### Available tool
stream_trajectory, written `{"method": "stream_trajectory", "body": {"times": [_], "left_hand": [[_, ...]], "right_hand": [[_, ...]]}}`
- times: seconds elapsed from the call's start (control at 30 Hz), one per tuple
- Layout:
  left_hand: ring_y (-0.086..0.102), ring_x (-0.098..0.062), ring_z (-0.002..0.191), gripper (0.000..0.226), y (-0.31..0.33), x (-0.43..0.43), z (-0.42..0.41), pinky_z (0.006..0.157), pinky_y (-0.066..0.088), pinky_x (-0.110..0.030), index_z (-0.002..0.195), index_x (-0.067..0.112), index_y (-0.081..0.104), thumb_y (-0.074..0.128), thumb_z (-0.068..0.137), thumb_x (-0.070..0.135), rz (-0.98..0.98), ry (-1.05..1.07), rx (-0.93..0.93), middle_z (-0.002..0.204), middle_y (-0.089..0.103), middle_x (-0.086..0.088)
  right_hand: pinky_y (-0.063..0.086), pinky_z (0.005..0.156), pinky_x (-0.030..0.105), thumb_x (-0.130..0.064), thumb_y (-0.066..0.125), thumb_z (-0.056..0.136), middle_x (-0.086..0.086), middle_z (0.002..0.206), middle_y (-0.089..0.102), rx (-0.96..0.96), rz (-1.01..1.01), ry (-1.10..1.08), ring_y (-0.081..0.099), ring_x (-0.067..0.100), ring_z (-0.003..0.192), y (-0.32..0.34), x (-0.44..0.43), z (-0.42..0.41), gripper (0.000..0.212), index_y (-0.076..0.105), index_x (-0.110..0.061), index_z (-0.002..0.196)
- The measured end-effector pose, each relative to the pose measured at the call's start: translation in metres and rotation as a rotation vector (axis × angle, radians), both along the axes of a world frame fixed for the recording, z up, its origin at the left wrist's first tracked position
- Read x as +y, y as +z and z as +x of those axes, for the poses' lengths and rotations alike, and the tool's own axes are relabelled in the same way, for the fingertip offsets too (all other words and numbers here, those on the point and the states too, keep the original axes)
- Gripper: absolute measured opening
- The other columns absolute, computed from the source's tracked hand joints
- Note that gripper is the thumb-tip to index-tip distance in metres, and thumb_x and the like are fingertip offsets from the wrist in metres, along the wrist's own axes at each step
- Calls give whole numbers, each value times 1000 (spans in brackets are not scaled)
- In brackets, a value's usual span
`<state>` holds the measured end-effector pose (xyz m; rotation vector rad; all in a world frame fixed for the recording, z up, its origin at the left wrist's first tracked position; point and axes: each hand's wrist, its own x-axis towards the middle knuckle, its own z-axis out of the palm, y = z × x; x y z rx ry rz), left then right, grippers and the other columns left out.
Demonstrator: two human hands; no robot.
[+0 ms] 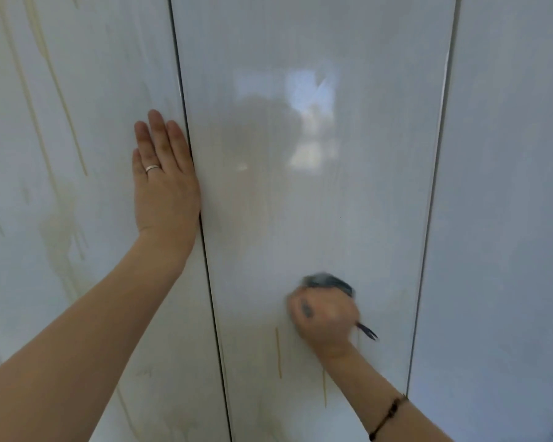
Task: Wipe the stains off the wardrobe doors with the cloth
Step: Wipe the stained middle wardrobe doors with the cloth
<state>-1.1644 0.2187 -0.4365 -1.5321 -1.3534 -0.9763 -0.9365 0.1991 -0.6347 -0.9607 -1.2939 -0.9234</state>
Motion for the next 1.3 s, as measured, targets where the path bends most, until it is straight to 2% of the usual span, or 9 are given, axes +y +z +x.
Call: {"method": "stream_trajectory", "body": {"times": [0.1,0.27,0.5,0.67,0.8,0.93,1.1,1.17,1.3], "left_hand": [[5,-53,147,53,3,-4,1,120,20,-57,151,-11,-10,4,100,-5,-31,-56,-40,158,-4,-37],[2,-54,147,53,1,-2,-1,120,19,-58,150,-12,-13,10,103,-7,-7,-52,-17,158,-6,-38],[4,-53,147,58,4,4,0,120,19,-58,151,-10,-10,21,102,-7,33,-39,-34,158,-3,-37],[5,-49,149,52,0,5,2,121,17,-56,154,-4,-8,13,106,1,39,-80,-72,160,1,-34],[3,-53,147,53,-1,2,3,119,19,-58,151,-8,-10,14,104,-4,25,-73,-53,158,-2,-37],[3,-53,147,53,-25,-5,5,120,18,-57,151,-11,-9,14,103,-7,-36,-50,-66,158,-2,-38],[3,-52,148,53,-39,-11,8,121,18,-55,149,-15,-10,11,101,-8,-89,8,-19,157,-2,-39],[2,-51,148,55,-54,-15,9,122,17,-54,148,-16,-12,15,101,-9,-130,38,-24,157,-3,-39],[-4,-54,147,53,-127,-24,0,122,12,-57,147,-18,-14,12,102,-8,-242,55,82,156,-9,-41]], "right_hand": [[32,47,30,-18,72,77,-1,49,47,-309,76,17,47,20,46,93,6,-18,36,48,-21,50],[25,45,24,-27,64,81,0,49,52,-68,57,-194,53,25,46,183,8,60,32,53,-18,52],[20,47,23,-17,50,91,-3,45,38,487,-58,-218,38,21,40,18,1,119,43,39,-20,49],[35,40,30,-12,69,82,0,48,42,36,-75,-37,38,21,42,-77,-3,55,42,44,-17,49],[38,45,29,-16,76,77,1,51,48,-305,46,-21,47,21,46,0,-1,64,37,50,-20,51],[16,54,26,-17,67,85,-1,50,47,53,111,-200,44,18,48,86,3,116,39,45,-19,52],[17,50,24,-11,62,86,-3,49,38,531,41,-209,36,18,45,21,3,115,42,36,-21,55],[22,46,26,-9,59,90,0,47,40,517,-10,-178,38,21,42,-38,3,99,44,40,-17,51],[36,43,28,-13,59,94,3,50,48,147,-120,-106,42,21,44,-142,-7,69,42,51,-13,53]]}}
